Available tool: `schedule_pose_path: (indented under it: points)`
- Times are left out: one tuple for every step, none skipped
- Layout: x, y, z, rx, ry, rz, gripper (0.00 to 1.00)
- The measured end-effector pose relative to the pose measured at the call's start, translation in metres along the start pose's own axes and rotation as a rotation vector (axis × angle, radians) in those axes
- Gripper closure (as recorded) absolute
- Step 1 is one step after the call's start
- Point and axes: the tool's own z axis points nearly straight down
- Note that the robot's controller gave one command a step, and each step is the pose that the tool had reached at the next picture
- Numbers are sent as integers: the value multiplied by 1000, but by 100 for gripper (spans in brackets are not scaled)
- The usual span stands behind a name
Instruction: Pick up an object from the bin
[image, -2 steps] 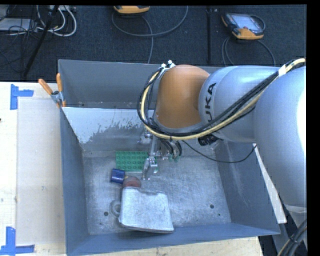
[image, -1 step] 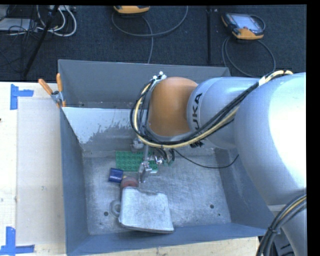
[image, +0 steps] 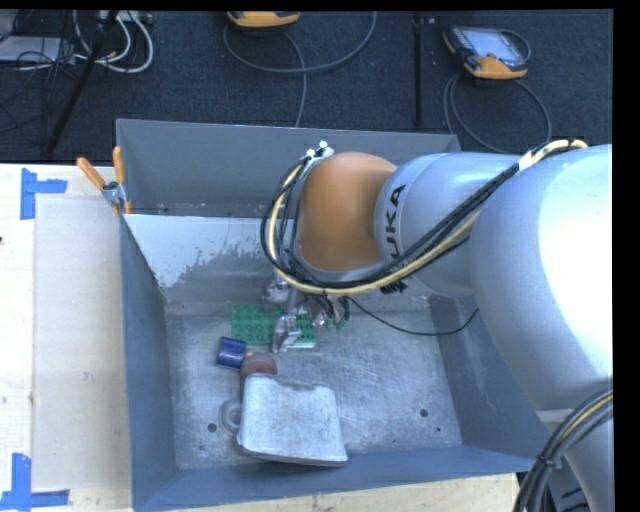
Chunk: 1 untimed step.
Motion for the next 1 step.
schedule_pose_path:
  points:
    - [43,1,-225,-2,14,-314,100]
